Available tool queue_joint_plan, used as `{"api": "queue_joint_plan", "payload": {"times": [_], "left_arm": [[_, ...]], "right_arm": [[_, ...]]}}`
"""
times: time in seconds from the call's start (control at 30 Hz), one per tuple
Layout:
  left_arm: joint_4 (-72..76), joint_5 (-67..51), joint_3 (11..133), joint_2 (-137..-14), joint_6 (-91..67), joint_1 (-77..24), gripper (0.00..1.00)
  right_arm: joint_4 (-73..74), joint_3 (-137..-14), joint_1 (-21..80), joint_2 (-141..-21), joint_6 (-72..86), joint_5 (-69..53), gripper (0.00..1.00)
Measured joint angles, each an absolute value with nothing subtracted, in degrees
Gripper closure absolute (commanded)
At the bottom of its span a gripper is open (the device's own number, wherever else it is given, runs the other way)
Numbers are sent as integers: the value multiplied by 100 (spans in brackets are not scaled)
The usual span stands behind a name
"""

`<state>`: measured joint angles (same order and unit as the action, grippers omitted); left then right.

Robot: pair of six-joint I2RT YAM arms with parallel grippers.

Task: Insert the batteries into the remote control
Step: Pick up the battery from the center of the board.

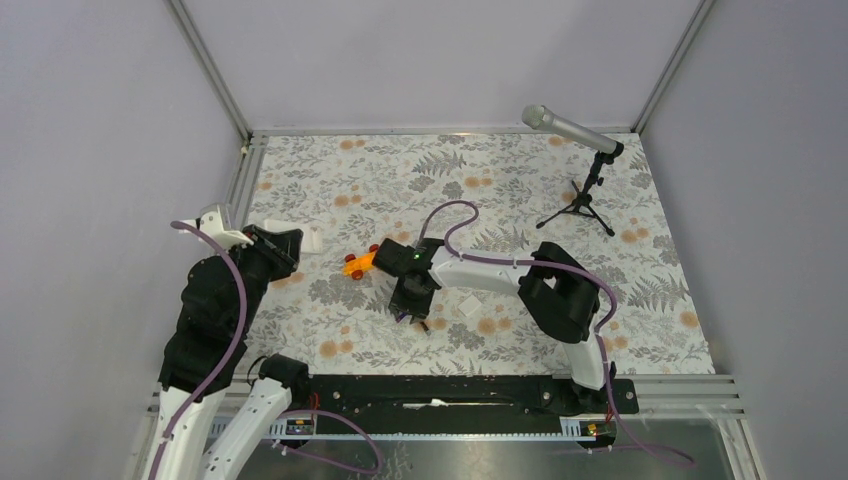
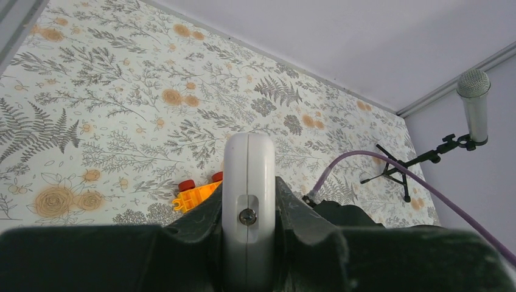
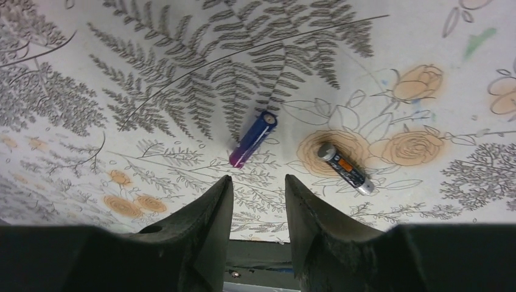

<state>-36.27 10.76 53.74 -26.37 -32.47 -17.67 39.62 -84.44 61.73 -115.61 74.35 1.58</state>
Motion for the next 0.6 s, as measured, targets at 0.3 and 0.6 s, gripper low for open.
{"api": "queue_joint_plan", "payload": {"times": [0.3, 0.6], "left_arm": [[-3603, 1103, 5310, -2626, -3083, -1767, 100], [-3579, 1098, 5262, -2635, -2995, -1767, 100]], "right_arm": [[4141, -8648, 6171, -11889, 7754, 279, 57], [4156, -8742, 6145, -11944, 7940, 412, 68]]}}
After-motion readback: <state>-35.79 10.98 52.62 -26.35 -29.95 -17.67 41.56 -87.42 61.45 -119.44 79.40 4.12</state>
